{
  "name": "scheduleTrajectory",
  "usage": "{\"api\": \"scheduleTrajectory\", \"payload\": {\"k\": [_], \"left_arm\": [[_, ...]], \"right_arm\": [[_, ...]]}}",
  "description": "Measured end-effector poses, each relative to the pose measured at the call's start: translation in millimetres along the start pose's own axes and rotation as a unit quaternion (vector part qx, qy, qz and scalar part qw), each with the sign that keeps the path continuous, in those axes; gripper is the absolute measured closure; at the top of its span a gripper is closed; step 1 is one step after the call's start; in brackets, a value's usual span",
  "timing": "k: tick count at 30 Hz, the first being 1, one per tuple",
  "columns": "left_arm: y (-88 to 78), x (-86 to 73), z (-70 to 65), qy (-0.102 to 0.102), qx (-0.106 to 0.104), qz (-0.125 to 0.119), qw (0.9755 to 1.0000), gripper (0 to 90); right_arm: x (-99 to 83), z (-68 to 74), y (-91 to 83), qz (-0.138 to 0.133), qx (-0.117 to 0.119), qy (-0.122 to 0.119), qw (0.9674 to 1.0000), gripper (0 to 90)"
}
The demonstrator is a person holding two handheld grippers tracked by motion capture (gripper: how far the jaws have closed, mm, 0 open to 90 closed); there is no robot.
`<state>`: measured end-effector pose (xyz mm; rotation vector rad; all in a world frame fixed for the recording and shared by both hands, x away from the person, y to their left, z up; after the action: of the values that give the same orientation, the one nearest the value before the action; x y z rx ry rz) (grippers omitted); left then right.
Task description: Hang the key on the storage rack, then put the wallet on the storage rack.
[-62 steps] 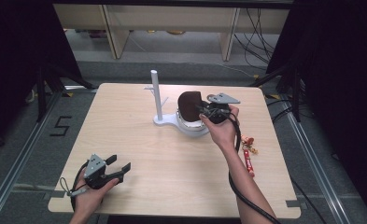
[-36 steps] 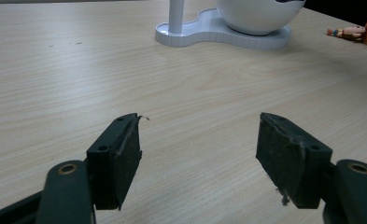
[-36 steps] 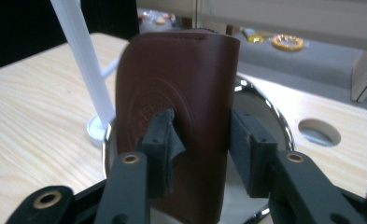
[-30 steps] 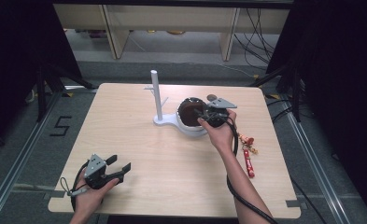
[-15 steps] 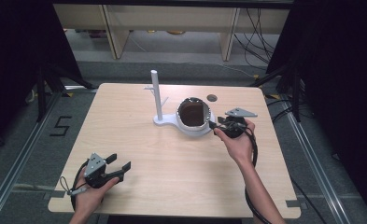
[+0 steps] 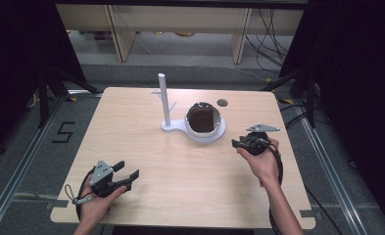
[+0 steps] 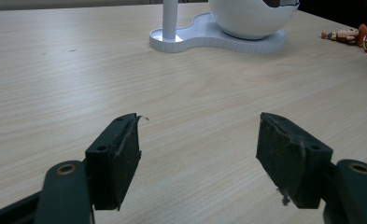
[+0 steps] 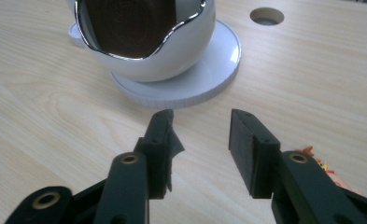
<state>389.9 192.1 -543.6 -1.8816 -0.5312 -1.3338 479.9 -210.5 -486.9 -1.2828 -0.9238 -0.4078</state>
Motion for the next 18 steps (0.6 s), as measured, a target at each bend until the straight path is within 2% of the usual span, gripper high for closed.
{"api": "scheduleTrajectory", "payload": {"k": [2,3,4,5,6,9,10,13,14,15,16,18], "left_arm": [[-1.2,-1.0,0.5,0.000,0.002,0.001,1.0000,29.4],[-1.4,-1.0,0.6,-0.001,0.003,0.000,1.0000,29.4],[-1.8,-0.9,0.8,-0.002,0.004,0.001,1.0000,29.4],[-1.3,-0.6,0.9,-0.003,0.005,0.000,1.0000,29.4],[-1.0,-0.5,0.6,-0.003,0.005,0.001,1.0000,29.4],[1.6,-0.6,-1.7,-0.001,0.000,0.000,1.0000,29.4],[1.1,-0.8,-2.1,0.001,0.004,0.005,1.0000,29.4],[1.6,-0.5,-3.2,0.002,0.003,0.005,1.0000,29.3],[2.1,-0.5,-3.3,0.002,0.002,0.004,1.0000,29.4],[2.2,-0.8,-3.4,0.003,0.001,0.005,1.0000,29.3],[2.1,-1.2,-3.7,0.003,0.000,0.006,1.0000,29.4],[2.2,-1.4,-4.6,0.002,-0.003,0.001,1.0000,29.4]], "right_arm": [[-3.6,-3.3,-2.4,0.022,-0.008,0.003,0.9997,66.5],[-5.5,-3.4,-2.4,0.034,-0.006,0.013,0.9993,68.1],[-6.1,-4.0,-3.4,0.037,-0.004,0.010,0.9993,70.2],[-7.7,-3.7,-6.4,0.053,-0.006,0.028,0.9982,72.5],[-8.2,-4.4,-7.6,0.059,0.001,0.032,0.9978,73.6],[-9.1,-12.5,-9.0,0.069,-0.001,0.029,0.9972,76.1],[-10.3,-14.1,-11.4,0.083,0.003,0.036,0.9959,76.5],[-11.9,-21.5,-15.3,0.084,0.000,0.035,0.9958,77.0],[-12.6,-23.3,-17.2,0.085,0.004,0.040,0.9956,77.6],[-13.3,-24.8,-18.8,0.086,-0.005,0.053,0.9948,78.2],[-13.7,-28.8,-19.2,0.080,-0.003,0.045,0.9958,78.3],[-14.6,-33.7,-22.0,0.081,-0.009,0.054,0.9952,78.2]]}}
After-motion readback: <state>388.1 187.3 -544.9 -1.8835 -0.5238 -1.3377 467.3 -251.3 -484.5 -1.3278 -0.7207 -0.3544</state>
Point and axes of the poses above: each handheld gripper's, and its own axes: y roughly forward along the jaws, x roughly out of its top, z roughly to its left, the point moved 7 cm from there along y, roughly forward along the jaws, and after that the axes turned 8 degrees about -x, right-handed, at the moved point
